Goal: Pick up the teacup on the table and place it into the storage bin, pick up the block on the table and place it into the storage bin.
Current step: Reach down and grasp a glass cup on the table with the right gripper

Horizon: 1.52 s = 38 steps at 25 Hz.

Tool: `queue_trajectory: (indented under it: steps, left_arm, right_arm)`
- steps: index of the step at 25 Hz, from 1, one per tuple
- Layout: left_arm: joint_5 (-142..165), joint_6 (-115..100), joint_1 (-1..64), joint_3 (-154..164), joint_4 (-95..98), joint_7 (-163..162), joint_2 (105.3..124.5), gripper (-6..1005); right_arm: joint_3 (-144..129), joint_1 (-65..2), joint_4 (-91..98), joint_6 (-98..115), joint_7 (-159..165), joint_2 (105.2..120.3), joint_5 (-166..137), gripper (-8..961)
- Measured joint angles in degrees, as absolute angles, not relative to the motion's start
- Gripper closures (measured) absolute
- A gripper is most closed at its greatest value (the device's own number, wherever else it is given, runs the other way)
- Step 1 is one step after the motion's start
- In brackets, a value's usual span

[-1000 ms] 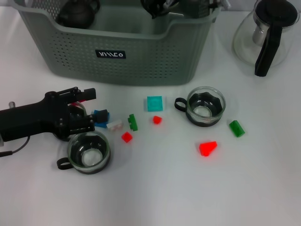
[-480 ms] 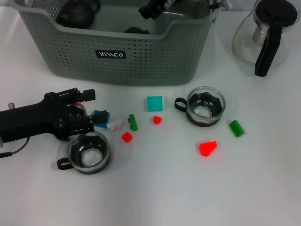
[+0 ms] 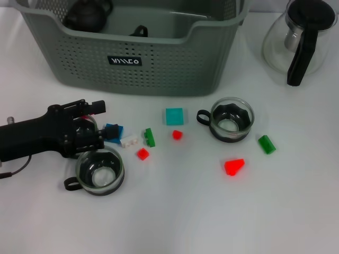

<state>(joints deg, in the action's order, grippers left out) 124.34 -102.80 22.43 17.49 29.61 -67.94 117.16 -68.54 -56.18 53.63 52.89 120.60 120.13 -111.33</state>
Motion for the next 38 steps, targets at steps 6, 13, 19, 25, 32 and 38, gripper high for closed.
queue_trajectory:
  steps: [6,13,19,25,32,38]
  left_arm:
    - [124.3,-102.7,22.6,17.5,29.6,-67.9,117.12,214]
    - [124.5,-102.4,22.6,17.5,29.6,-67.9,117.07,214]
    - [124.5,-102.3,22.4,17.5,29.7,-67.9,117.07,214]
    - [124.5,-102.1,22.4,17.5,29.7,-67.9,117.07,214]
    - [124.6,-101.4,22.4,17.5,29.5,-67.9,117.07,213]
    - [124.6,-101.0,22.2,17.5,29.5,-67.9,117.16,213]
  right_arm:
    - [-59.5,-46.6,53.0,74.0,101.8,119.74,-86.5,119]
    - [-57.6,-39.1,50.8,97.3,90.3,118.08,-85.3,127]
    - [-57.4,-36.6,55.4,108.2,89.3,117.71,-96.9,128]
    - [-57.8,-38.7,57.6,109.7,92.8,118.11,-113.0,127]
    - [-58.0,-43.2,57.9,106.6,99.5,119.59,-128.2,127]
    - [-64.4,-45.3,57.9,102.2,103.5,120.20,-134.9,127]
